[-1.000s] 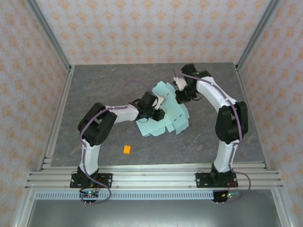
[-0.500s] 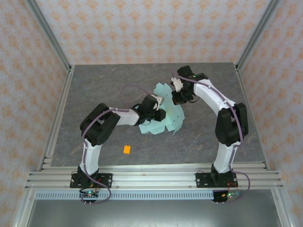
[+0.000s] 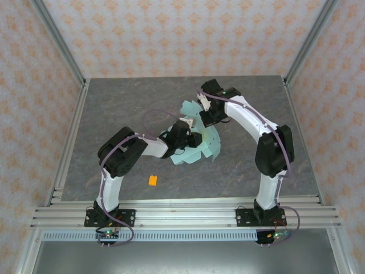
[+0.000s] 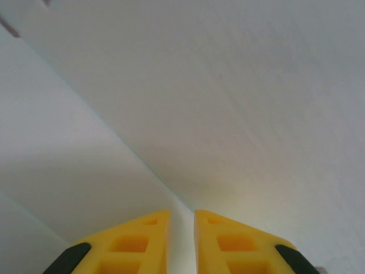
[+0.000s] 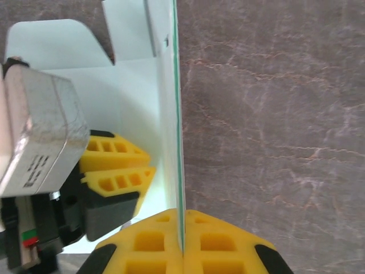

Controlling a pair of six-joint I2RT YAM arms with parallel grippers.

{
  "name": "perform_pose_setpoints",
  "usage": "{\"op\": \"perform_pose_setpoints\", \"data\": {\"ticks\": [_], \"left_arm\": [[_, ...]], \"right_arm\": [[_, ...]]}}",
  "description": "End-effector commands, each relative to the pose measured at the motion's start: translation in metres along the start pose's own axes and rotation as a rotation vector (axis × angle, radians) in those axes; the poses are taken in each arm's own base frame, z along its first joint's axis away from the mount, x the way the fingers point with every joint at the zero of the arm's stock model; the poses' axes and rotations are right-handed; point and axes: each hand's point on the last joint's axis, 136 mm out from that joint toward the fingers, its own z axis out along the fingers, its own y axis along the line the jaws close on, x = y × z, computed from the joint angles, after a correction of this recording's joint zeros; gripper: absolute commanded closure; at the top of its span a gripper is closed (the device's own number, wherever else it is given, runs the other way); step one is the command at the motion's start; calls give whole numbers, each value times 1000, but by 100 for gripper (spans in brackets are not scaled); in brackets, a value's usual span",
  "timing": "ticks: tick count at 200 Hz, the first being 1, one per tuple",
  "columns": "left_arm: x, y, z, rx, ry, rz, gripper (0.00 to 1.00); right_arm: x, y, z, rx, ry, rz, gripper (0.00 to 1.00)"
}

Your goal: Fold the paper box

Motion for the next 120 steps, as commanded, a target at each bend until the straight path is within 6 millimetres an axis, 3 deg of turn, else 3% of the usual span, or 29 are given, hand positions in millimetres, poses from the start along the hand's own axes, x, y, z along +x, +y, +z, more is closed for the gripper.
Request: {"op": "perform_pose_setpoints", "data": {"ticks": [1, 54, 120], "left_arm": [[2, -11, -11, 2, 9, 14, 77], [-21, -28, -43, 13, -17, 98, 68], [-11, -17, -41, -15, 31, 142, 67]], "right_arm": [[-21, -18, -16, 103, -65, -123, 100], [-17, -18, -25, 37, -54, -331, 100], [-23, -23, -23, 34, -35, -472, 100]]}}
